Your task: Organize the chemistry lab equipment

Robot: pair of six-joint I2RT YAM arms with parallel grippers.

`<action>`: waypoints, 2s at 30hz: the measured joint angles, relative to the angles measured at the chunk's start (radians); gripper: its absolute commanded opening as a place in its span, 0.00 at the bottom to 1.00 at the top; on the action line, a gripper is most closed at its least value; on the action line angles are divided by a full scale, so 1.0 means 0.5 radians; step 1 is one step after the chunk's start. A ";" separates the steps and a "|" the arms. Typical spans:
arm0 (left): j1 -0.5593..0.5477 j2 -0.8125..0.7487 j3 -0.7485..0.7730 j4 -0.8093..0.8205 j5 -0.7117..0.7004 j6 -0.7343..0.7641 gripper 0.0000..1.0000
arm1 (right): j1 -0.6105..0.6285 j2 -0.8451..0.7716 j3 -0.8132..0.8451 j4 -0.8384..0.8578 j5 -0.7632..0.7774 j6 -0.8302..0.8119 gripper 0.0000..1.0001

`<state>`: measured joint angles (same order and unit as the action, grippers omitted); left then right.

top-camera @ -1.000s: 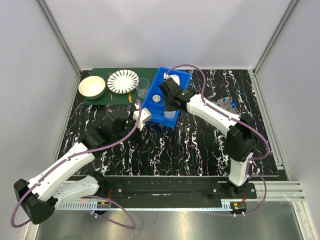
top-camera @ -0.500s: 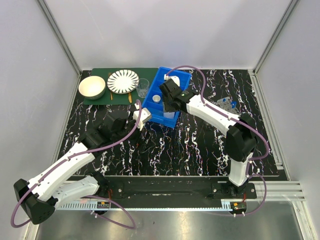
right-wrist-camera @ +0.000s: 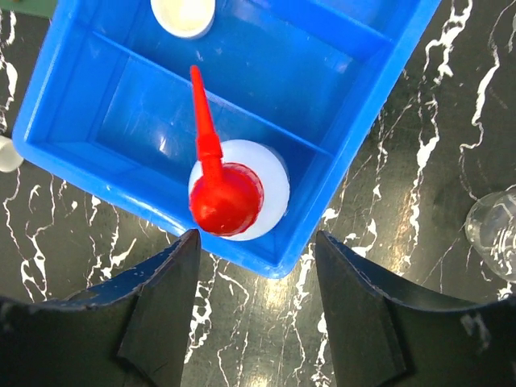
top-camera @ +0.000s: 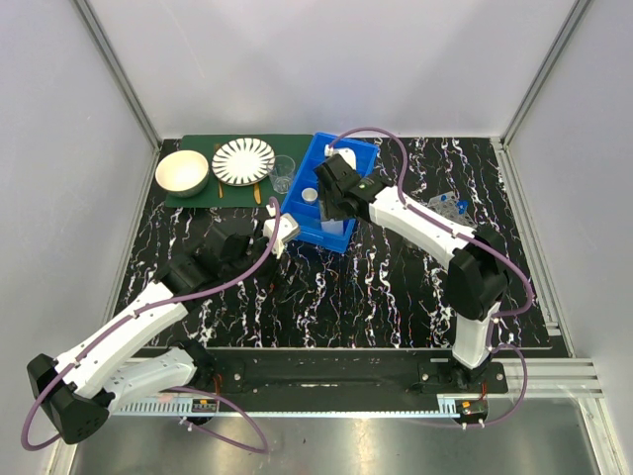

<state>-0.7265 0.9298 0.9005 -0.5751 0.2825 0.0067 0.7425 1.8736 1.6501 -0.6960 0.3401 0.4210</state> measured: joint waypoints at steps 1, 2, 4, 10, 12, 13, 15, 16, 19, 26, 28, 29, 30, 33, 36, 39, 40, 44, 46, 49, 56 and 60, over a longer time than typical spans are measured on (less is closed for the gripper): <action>0.000 0.000 0.000 0.000 0.000 0.000 0.99 | 0.000 0.000 0.019 -0.011 0.018 -0.002 0.66; 0.000 0.000 0.000 0.000 0.000 0.000 0.99 | 0.000 0.000 0.039 -0.018 0.043 -0.005 0.66; 0.000 0.000 0.000 0.001 0.000 0.000 0.99 | -0.008 0.001 0.102 -0.040 0.105 -0.006 0.66; 0.000 0.000 0.000 0.000 0.000 0.000 0.99 | -0.176 0.030 0.315 -0.070 0.215 0.048 0.65; 0.000 0.000 0.000 0.000 0.000 0.000 0.99 | -0.293 0.070 0.362 -0.069 0.231 0.078 0.64; 0.000 0.000 0.000 0.000 0.000 0.000 0.99 | -0.359 0.110 0.394 -0.073 0.237 0.095 0.63; 0.000 0.000 0.000 0.001 0.001 0.000 0.99 | -0.472 0.210 0.463 -0.072 0.241 0.121 0.63; 0.000 0.000 0.000 0.000 0.001 0.001 0.99 | -0.520 0.271 0.496 -0.078 0.242 0.133 0.63; 0.000 0.000 0.000 0.001 0.001 0.000 0.99 | -0.607 0.452 0.580 -0.108 0.240 0.158 0.63; 0.000 0.001 0.000 0.001 0.001 0.000 0.99 | -0.605 0.723 0.752 -0.155 0.197 0.185 0.62; 0.000 0.001 0.000 0.000 0.000 0.000 0.99 | -0.605 0.733 0.793 -0.157 0.173 0.188 0.62; 0.000 0.001 0.000 0.000 0.000 0.000 0.99 | -0.605 0.735 0.805 -0.158 0.169 0.188 0.62; 0.000 0.001 0.000 0.000 0.000 0.000 0.99 | -0.605 0.735 0.813 -0.158 0.165 0.192 0.62; 0.000 0.001 0.000 0.000 0.000 0.000 0.99 | -0.605 0.735 0.817 -0.159 0.150 0.193 0.62; 0.000 0.001 0.000 0.000 0.000 0.000 0.99 | -0.605 0.736 0.817 -0.159 0.117 0.193 0.62; 0.000 0.001 0.000 0.000 0.001 0.000 0.99 | -0.605 0.736 0.813 -0.156 0.092 0.195 0.61; 0.000 0.001 0.000 0.000 0.000 0.000 0.99 | -0.605 0.736 0.811 -0.156 0.078 0.197 0.61; 0.000 0.001 0.000 0.000 0.000 0.000 0.99 | -0.605 0.738 0.781 -0.143 0.029 0.212 0.59; 0.000 0.001 0.000 0.000 0.000 0.000 0.99 | -0.605 0.750 0.777 -0.140 0.005 0.220 0.58; 0.000 0.001 0.000 0.000 0.000 0.000 0.99 | -0.605 0.778 0.774 -0.127 -0.034 0.230 0.56; 0.000 0.001 0.000 0.000 0.000 0.000 0.99 | -0.604 0.808 0.752 -0.114 -0.111 0.240 0.35; 0.000 0.001 0.000 0.000 0.000 0.000 0.99 | -0.604 0.808 0.742 -0.101 -0.143 0.253 0.29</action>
<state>-0.7265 0.9302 0.9005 -0.5751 0.2825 0.0067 0.4404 2.2776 2.0212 -0.7464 0.2684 0.5476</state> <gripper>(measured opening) 0.984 0.334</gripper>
